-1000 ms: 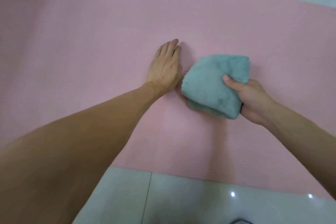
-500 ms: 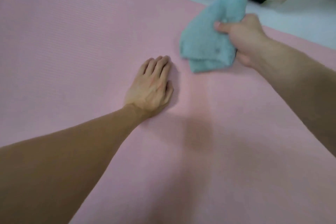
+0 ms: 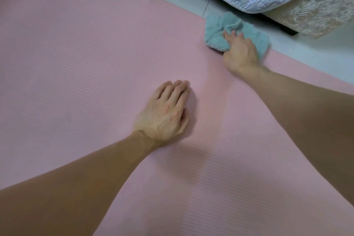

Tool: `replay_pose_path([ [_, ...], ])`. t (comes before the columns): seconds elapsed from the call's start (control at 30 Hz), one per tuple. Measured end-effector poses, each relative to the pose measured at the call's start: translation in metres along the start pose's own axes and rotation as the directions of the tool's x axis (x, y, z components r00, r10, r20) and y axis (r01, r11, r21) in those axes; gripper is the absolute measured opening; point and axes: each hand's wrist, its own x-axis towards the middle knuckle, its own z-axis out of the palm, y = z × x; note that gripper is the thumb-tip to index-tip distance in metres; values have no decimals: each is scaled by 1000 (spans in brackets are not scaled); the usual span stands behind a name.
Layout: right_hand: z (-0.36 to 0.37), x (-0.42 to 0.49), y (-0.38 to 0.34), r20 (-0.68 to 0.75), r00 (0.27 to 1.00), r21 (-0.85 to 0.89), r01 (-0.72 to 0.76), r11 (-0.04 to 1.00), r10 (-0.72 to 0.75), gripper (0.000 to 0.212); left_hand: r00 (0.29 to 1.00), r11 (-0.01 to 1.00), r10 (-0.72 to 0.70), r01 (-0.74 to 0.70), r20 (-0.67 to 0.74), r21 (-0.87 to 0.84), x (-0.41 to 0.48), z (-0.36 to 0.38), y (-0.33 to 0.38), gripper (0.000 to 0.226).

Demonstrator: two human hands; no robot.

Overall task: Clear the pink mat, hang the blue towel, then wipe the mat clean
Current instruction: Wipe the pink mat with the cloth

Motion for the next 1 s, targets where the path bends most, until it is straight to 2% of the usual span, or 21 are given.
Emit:
replay_pose_path([
  [0.17, 0, -43, -1, 68, 992, 12, 101, 995, -102, 68, 1000, 1000, -7, 7, -28, -22, -1, 0, 2, 52],
  [0.27, 23, -89, -7, 26, 979, 9, 204, 979, -204, 73, 999, 999, -14, 12, -42, -30, -2, -3, 2, 52],
  [0.37, 46, -139, -9, -46, 981, 54, 191, 980, -189, 73, 999, 999, -3, 1, -38, -50, -3, -7, 3, 52],
  [0.43, 57, -170, -13, -104, 981, 85, 175, 981, -166, 69, 1000, 998, 19, -19, -6, -59, -4, -9, 2, 62],
  [0.53, 61, -210, -25, -111, 982, 150, 167, 974, -152, 67, 996, 999, 46, -46, 79, -6, -5, -9, 2, 75],
  [0.7, 72, -270, -37, -135, 974, 158, 203, 966, -183, 62, 993, 999, 20, -24, 115, 34, -7, -8, 3, 61],
  [0.9, 71, -271, -38, -83, 979, 100, 193, 976, -185, 65, 981, 1000, 7, -13, 196, 28, -8, -7, 7, 61],
  [1.0, 70, -273, -39, -76, 983, 125, 174, 977, -165, 69, 984, 1000, -12, 11, 178, 8, -18, -13, 16, 55],
])
